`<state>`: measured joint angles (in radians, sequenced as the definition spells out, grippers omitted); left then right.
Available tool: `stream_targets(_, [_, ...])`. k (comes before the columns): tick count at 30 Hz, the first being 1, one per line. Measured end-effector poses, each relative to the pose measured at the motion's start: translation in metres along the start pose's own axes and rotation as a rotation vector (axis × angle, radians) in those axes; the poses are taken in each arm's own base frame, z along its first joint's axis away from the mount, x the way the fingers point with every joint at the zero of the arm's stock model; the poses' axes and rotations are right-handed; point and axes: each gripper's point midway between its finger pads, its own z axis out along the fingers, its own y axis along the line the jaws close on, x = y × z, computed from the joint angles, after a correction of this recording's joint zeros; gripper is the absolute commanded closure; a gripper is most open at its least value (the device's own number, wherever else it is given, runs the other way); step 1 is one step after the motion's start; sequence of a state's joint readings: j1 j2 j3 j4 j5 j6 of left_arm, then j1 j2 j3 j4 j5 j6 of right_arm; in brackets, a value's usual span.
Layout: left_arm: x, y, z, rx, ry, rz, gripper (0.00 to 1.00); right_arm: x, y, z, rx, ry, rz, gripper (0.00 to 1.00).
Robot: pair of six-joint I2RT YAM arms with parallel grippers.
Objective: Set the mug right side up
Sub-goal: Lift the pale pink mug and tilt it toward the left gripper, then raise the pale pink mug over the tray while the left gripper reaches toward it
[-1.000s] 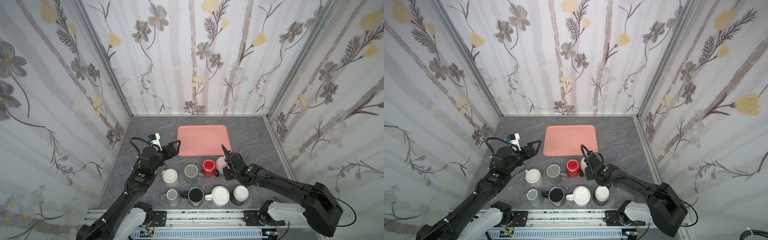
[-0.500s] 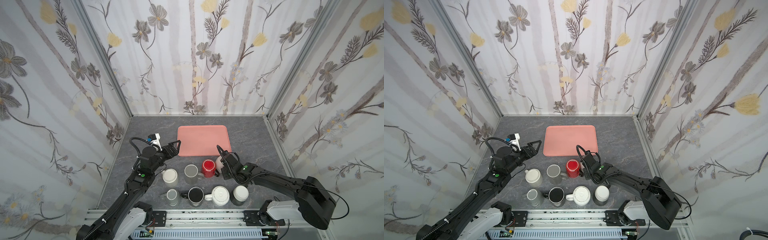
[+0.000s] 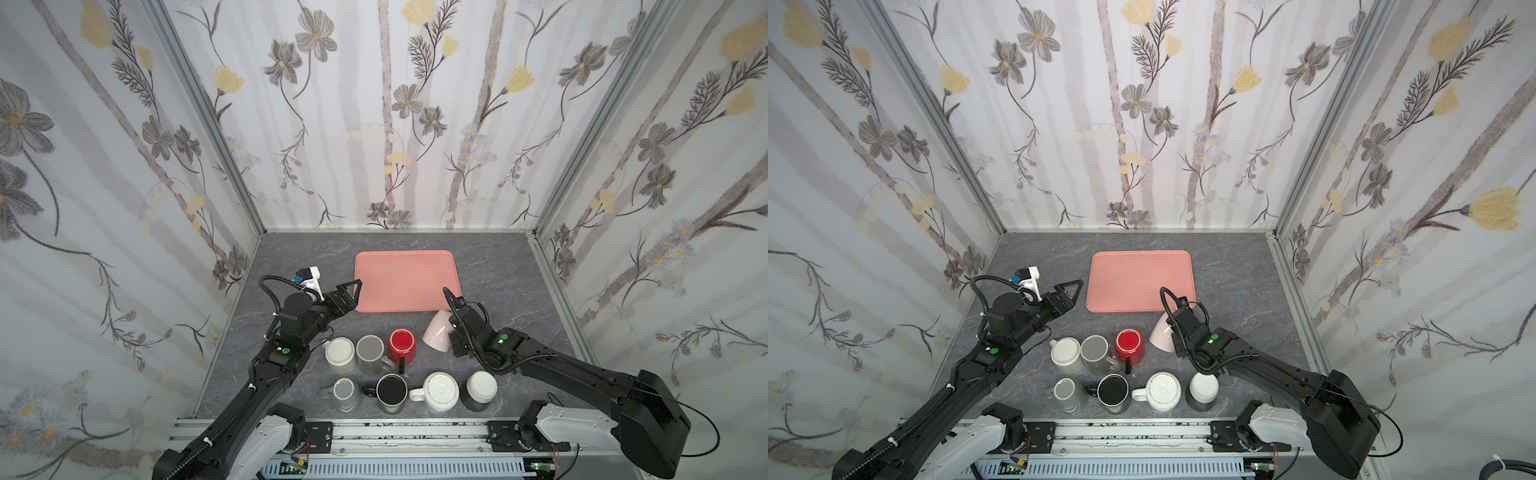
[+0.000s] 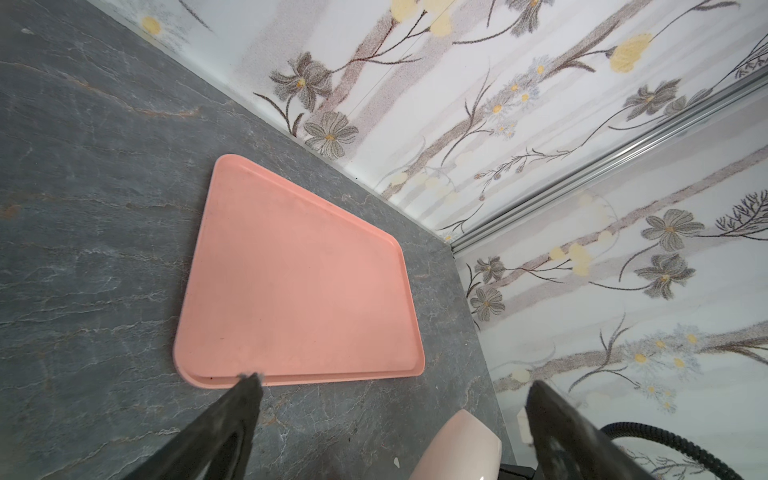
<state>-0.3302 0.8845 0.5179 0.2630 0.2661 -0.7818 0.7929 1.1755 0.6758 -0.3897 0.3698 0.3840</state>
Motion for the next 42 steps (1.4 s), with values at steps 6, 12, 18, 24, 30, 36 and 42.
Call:
stream_targets(6, [0.003, -0.001, 0.004, 0.010, 0.017, -0.005, 0.00, -0.007, -0.001, -0.003, 0.006, -0.021, 0.006, 1.00])
stream_targets(12, [0.005, -0.002, 0.007, 0.023, 0.029, -0.004, 0.00, -0.027, -0.004, -0.012, 0.015, -0.072, 0.031, 1.00])
stream_targets(18, [0.006, -0.012, 0.013, 0.055, 0.057, -0.001, 0.00, -0.073, -0.003, -0.028, -0.015, -0.181, 0.093, 1.00])
stream_targets(24, [0.008, -0.031, 0.015, 0.098, 0.076, 0.022, 0.06, -0.119, 0.008, -0.036, -0.081, -0.268, 0.172, 1.00])
stream_targets(30, [0.007, -0.053, 0.009, 0.143, 0.048, 0.098, 0.14, -0.171, 0.028, -0.040, -0.221, -0.367, 0.314, 1.00])
stream_targets(36, [0.012, -0.073, -0.002, 0.181, 0.015, 0.176, 0.21, -0.218, 0.045, -0.043, -0.392, -0.452, 0.486, 1.00])
stream_targets(42, [0.020, -0.080, 0.000, 0.191, 0.001, 0.235, 0.42, -0.247, 0.077, -0.057, -0.611, -0.491, 0.591, 1.00])
